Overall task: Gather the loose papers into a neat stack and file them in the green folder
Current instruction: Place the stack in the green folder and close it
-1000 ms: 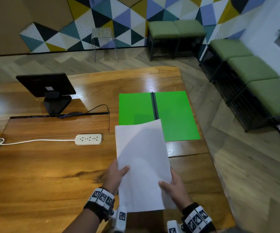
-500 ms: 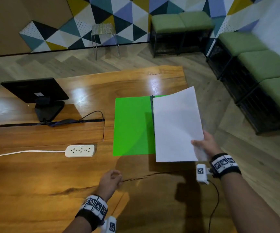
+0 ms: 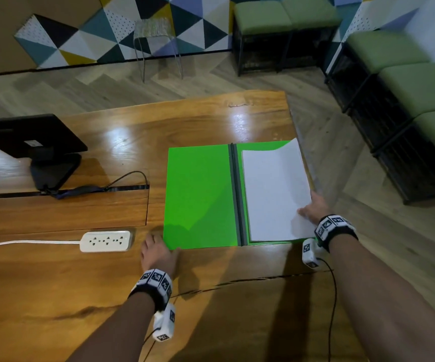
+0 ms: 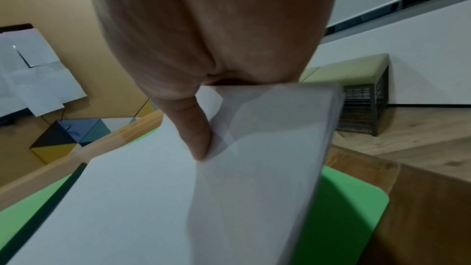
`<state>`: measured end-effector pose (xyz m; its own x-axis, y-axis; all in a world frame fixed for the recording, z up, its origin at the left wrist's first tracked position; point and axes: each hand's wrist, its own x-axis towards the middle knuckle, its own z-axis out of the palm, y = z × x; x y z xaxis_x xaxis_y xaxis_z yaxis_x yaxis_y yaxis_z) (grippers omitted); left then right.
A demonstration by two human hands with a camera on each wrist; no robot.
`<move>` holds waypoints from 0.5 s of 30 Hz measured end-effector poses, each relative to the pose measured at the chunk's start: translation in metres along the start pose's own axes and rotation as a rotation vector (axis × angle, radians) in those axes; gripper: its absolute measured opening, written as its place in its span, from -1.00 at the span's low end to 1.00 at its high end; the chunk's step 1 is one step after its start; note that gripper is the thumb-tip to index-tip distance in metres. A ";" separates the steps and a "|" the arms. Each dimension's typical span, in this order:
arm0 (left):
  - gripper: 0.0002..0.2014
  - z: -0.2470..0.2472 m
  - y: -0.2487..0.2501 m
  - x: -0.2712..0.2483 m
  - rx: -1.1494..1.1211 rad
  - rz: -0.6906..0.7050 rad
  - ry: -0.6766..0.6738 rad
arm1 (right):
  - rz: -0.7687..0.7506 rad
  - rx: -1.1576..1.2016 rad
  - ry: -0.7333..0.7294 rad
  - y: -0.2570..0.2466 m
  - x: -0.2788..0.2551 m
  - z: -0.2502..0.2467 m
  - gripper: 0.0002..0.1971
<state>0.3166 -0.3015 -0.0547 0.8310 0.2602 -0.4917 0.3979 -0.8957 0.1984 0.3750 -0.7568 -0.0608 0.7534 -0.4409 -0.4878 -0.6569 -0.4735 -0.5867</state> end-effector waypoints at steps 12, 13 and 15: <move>0.24 0.008 0.044 0.027 -0.096 -0.404 -0.034 | -0.018 -0.241 0.086 -0.016 -0.005 0.020 -0.56; 0.25 0.007 0.046 0.030 -0.105 -0.442 -0.027 | -0.009 -0.245 0.105 -0.016 -0.006 0.021 -0.53; 0.23 0.003 0.047 0.031 -0.151 -0.485 0.009 | 0.005 -0.242 0.144 -0.016 -0.010 0.023 -0.46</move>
<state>0.3603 -0.3369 -0.0634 0.5396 0.6373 -0.5502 0.7901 -0.6090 0.0696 0.3789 -0.7271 -0.0611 0.7497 -0.5397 -0.3830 -0.6614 -0.6316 -0.4046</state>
